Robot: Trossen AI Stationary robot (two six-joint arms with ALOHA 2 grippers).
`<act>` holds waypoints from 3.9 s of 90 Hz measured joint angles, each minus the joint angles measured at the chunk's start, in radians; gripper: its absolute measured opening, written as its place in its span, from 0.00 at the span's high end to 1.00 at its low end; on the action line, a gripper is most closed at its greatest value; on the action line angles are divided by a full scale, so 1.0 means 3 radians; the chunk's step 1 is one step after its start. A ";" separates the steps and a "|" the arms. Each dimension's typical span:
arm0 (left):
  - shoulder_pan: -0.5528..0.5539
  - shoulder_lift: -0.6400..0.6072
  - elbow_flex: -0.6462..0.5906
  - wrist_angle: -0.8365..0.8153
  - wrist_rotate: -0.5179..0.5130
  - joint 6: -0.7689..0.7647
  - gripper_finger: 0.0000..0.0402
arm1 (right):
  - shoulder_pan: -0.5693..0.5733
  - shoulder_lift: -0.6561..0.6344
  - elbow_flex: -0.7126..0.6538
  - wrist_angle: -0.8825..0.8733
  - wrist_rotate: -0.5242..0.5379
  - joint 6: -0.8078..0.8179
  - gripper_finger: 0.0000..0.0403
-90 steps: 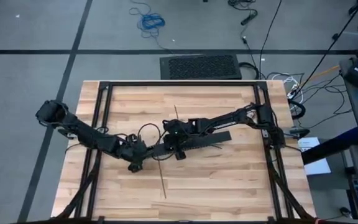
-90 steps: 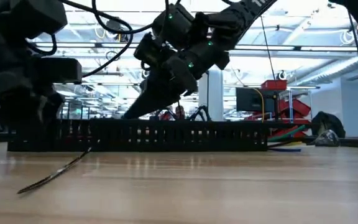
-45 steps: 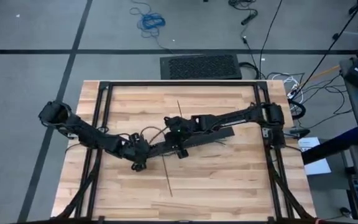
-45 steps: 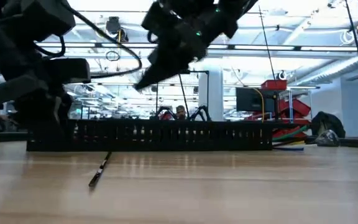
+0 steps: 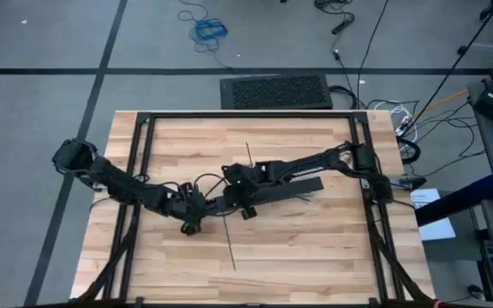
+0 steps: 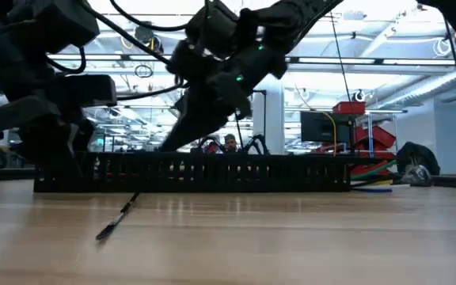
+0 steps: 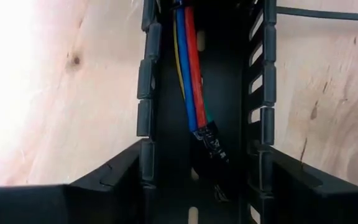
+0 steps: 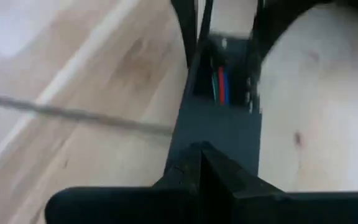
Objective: Ziptie cables
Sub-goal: Insert the black cable duct cover into the black cable duct
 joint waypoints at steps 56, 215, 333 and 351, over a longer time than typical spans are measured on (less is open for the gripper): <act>0.0108 0.0025 0.0006 0.0086 0.0050 0.0109 0.40 | 0.0036 -0.0503 0.0046 -0.0908 0.0838 -0.0062 1.00; 0.0313 0.0105 0.0128 0.0688 0.0009 0.0520 0.34 | 0.0006 -0.0467 -0.0449 -0.0178 0.0703 0.0172 1.00; 0.0255 0.0158 0.0236 0.0406 0.0030 0.0404 0.32 | 0.0070 -0.0390 -0.0401 -0.0032 0.0601 0.0196 1.00; 0.0160 0.0054 0.0264 -0.0079 0.0030 0.0163 0.32 | 0.0057 -0.0387 -0.0403 -0.0038 0.0587 0.0216 1.00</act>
